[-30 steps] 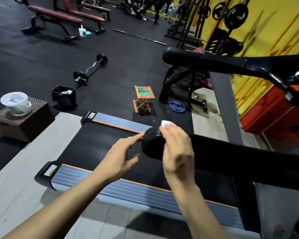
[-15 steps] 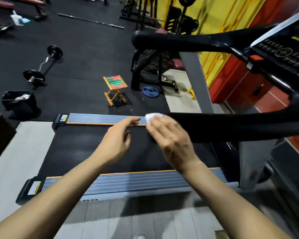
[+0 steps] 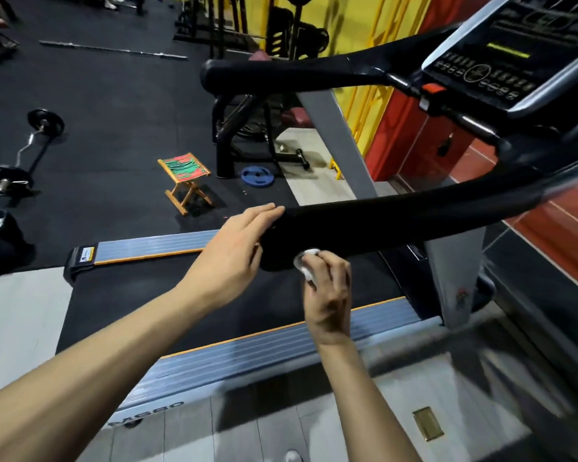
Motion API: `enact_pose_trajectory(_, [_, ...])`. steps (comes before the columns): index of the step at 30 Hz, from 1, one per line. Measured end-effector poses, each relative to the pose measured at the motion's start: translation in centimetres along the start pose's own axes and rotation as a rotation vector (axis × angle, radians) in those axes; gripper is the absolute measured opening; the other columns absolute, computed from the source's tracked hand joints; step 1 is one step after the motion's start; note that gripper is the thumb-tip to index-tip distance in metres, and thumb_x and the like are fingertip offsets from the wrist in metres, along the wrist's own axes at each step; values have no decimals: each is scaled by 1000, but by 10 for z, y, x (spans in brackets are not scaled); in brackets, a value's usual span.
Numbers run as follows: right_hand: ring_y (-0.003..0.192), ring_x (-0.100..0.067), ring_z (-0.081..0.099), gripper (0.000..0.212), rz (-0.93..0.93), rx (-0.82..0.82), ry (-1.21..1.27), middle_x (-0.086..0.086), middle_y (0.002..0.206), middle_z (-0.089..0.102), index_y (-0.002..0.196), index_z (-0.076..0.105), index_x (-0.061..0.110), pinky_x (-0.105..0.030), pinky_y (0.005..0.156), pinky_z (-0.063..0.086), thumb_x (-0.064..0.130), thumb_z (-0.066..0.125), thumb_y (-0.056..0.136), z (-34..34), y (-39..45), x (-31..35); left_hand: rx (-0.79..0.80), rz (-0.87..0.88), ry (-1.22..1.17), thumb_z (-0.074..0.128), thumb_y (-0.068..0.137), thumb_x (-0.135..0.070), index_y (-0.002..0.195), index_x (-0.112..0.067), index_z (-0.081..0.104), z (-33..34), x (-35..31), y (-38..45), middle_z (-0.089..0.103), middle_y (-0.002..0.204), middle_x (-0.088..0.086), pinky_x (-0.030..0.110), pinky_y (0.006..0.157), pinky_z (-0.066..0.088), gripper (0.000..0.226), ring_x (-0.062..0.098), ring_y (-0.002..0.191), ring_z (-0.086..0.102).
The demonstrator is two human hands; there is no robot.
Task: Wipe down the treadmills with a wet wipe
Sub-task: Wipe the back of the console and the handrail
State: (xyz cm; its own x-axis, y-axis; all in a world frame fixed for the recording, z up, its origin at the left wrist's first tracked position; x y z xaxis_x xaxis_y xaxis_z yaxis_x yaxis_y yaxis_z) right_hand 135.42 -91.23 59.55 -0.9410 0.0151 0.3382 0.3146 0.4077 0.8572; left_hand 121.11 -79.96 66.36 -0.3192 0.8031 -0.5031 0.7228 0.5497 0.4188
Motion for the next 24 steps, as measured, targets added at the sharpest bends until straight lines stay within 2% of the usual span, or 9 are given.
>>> enact_pose_trajectory(3, [100,-29,59,28,183,-63,1,-10,110,58,103,71,3,-24,99,42,-13,67,79,1,3,-8,-6,-7,36,49,88,7,155,-23,41,0,-1,1,40,159,-5,32,120,31,73,15,145,38])
enact_pose_trajectory(5, [98,-30,59,34,429,-193,79,-16,105,59,102,68,-1,-24,96,45,-16,59,73,-3,7,-29,-11,-21,54,50,92,5,156,-26,39,-3,-1,-3,38,161,-8,22,116,30,71,12,145,37])
enact_pose_trajectory(7, [93,-23,60,34,700,-353,166,-17,102,60,101,67,-1,-23,91,49,-14,54,73,-12,14,-58,-9,-32,78,50,95,2,157,-30,37,-4,-3,-4,35,162,-12,14,108,27,70,9,145,36])
enact_pose_trajectory(9, [88,-10,57,33,859,-452,205,-14,100,62,102,68,0,-34,86,51,-9,53,74,-16,21,-71,-14,-43,87,50,96,1,157,-32,35,-4,-4,-4,32,163,-15,15,105,28,71,10,145,36])
enact_pose_trajectory(12, [92,-13,58,30,755,-426,232,-10,102,60,102,66,-1,-32,88,51,-8,53,75,-1,17,-30,-23,-58,77,49,94,4,158,-31,35,0,-6,-6,30,164,-13,17,104,28,74,10,146,34])
enact_pose_trajectory(15, [101,-19,58,30,538,-198,284,-8,108,57,103,67,2,-31,91,48,-9,58,77,21,-3,36,-41,-35,60,49,89,9,157,-25,37,6,-6,-6,33,163,-6,15,108,27,77,13,145,35])
enact_pose_trajectory(18, [104,-26,55,26,308,-13,232,-8,113,56,106,65,5,-30,95,44,-3,62,82,15,-3,42,-60,-18,82,53,84,11,156,-19,38,11,-8,-3,35,161,2,35,115,37,79,23,143,39])
enact_pose_trajectory(21, [99,-28,57,26,325,-113,132,-5,106,57,99,66,6,-33,92,46,-6,59,77,-8,25,-4,-66,60,221,64,80,11,154,-13,40,13,-18,-4,36,160,10,45,117,35,81,34,142,40])
enact_pose_trajectory(24, [90,-28,62,27,596,-395,123,-6,97,62,90,67,5,-38,86,52,-12,54,74,-37,59,-78,-27,198,391,68,77,5,152,-10,43,23,-36,-3,37,161,14,52,118,32,81,40,146,35])
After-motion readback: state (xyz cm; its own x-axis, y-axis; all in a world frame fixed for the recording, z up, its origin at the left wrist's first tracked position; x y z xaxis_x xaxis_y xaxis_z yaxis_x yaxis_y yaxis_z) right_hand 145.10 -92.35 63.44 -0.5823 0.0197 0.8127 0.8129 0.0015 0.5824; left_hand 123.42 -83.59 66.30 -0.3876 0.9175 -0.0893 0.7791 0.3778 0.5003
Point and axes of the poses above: each hand's wrist, its own y-axis towards the middle knuckle, its own z-axis out of the palm, x = y × z, the point moved 4 cm from there along y, towards the middle knuckle
